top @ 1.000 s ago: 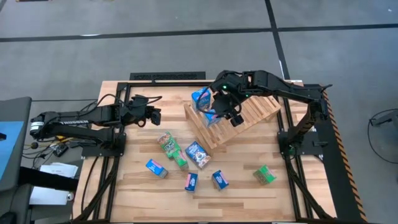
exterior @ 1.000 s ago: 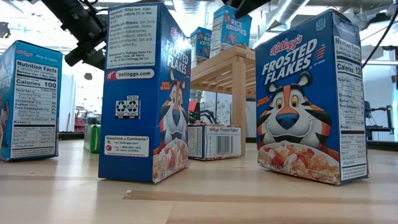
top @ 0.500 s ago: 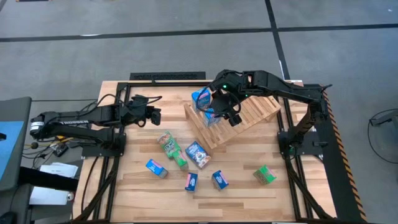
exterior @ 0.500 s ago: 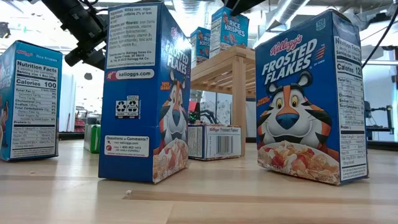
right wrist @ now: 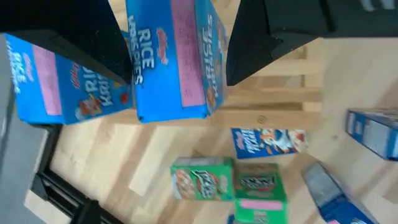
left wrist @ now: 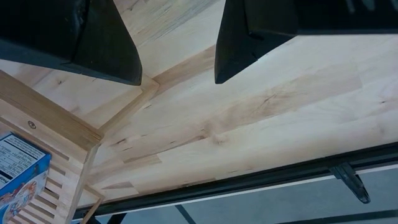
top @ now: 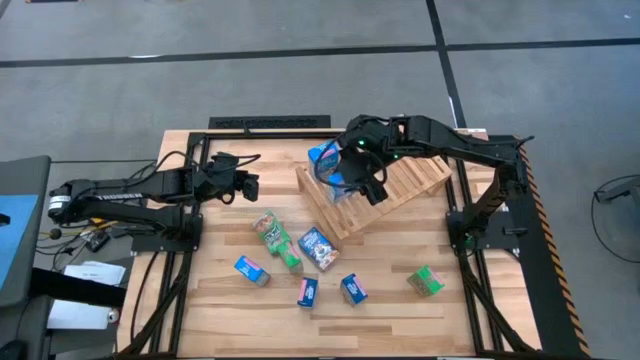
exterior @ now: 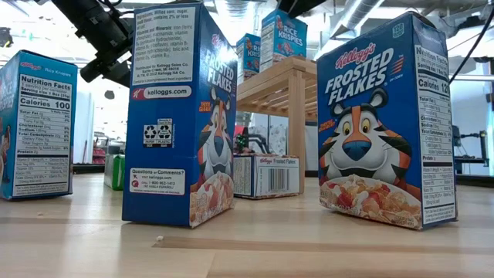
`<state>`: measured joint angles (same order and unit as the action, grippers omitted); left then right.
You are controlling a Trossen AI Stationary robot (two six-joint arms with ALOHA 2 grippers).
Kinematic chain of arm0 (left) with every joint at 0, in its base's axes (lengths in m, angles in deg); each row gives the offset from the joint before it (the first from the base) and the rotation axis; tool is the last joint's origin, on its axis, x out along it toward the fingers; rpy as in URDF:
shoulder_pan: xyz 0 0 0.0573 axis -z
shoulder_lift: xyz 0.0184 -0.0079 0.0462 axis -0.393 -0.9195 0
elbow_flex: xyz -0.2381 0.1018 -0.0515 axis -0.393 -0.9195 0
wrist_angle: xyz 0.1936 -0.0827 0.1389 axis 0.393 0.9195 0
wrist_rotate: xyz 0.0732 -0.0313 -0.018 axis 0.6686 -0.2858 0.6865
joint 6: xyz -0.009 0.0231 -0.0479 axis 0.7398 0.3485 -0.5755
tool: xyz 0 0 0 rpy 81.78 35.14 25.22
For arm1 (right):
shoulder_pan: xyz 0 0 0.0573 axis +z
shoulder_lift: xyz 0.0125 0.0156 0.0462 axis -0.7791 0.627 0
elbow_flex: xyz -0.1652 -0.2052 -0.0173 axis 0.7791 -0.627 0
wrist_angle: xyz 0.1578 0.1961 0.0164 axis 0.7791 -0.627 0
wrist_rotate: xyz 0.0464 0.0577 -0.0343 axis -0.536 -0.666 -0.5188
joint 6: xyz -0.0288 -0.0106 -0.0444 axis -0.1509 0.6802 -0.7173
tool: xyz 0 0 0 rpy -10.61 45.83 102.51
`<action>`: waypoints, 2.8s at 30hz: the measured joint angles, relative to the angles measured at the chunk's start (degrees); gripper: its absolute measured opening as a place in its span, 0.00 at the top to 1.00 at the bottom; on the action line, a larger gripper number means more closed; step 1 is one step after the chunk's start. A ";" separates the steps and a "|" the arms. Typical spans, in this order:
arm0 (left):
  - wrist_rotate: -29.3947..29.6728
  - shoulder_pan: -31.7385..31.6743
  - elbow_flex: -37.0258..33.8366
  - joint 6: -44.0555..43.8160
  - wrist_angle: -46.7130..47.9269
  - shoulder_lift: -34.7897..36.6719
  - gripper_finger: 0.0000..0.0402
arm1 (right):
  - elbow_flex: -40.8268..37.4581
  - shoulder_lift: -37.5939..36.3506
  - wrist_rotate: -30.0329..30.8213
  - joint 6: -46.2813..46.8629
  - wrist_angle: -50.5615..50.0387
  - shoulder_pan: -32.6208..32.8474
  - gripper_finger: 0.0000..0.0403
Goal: Stack cereal on shelf
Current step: Put the right light blue cereal box aligned with the other light blue cereal box on the shelf
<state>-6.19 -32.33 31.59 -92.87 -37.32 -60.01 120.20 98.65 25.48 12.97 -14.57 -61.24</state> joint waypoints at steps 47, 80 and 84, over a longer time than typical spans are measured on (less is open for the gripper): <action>0.39 0.00 0.00 -2.16 0.13 0.02 0.52 | -32.54 -18.65 -10.61 17.36 17.09 -0.65 0.91; 2.05 0.00 0.02 -2.89 0.66 0.02 0.52 | -37.55 -14.03 -10.41 18.14 30.59 -3.79 0.93; 2.37 0.00 0.02 -2.97 0.65 0.02 0.52 | -37.55 -14.49 -10.41 18.08 30.44 -4.83 0.93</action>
<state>-3.82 -32.33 31.61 -95.84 -36.67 -59.99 82.65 84.16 15.07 31.05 15.87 -66.07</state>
